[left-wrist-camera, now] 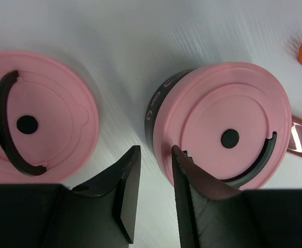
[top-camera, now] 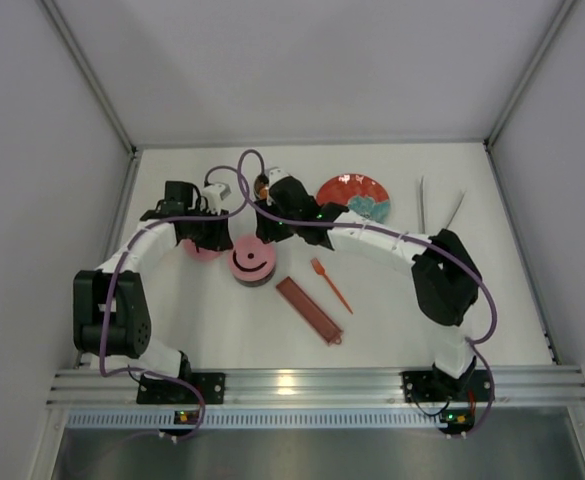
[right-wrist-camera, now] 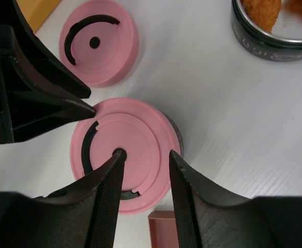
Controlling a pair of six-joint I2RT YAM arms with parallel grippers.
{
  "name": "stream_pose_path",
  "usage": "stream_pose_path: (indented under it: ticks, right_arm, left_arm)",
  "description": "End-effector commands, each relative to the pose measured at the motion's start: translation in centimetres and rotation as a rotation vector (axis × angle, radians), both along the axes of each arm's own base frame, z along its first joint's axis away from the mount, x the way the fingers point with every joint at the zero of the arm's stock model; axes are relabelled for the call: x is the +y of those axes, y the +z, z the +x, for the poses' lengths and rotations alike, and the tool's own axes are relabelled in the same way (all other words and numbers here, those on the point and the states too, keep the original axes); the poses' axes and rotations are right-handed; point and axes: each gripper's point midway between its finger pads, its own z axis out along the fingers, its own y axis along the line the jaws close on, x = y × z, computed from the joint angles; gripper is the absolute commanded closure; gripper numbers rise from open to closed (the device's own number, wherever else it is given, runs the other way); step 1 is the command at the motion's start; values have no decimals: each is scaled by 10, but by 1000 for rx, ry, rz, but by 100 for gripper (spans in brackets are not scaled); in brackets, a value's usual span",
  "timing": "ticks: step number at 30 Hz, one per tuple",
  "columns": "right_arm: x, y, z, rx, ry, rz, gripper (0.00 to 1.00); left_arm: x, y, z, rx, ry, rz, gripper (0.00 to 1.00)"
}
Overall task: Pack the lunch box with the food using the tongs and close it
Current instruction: Close the box lid on the packing box.
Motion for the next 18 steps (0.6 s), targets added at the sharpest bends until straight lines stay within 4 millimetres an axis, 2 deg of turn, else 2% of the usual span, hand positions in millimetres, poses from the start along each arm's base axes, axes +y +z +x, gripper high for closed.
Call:
stream_pose_path:
  ticks: [1,2,5,8,10,13,16,18]
  right_arm:
    - [-3,-34,-11,99,-18,-43,61]
    - [-4,-56,-19,156,0,-60,61]
    - [-14,-92,-36,232,16,-103,65]
    - [-19,-113,-48,274,49,-123,72]
    - [-21,-122,-52,292,59,-137,80]
    - [-23,-131,-54,304,57,-140,85]
    - [-25,-135,-53,313,48,-145,89]
    - [-26,-134,-48,309,37,-141,89]
  left_arm:
    - [-10,-1,-2,-17,-16,-45,64]
    - [-11,-5,-5,0,-15,-48,64]
    - [-6,-20,-18,41,-13,-25,64]
    - [1,-41,-33,88,-12,19,67]
    - [8,-52,-41,110,-12,59,73]
    - [11,-61,-52,137,-32,79,80]
    - [11,-68,-61,154,-51,87,81]
    - [10,-65,-60,152,-59,84,81]
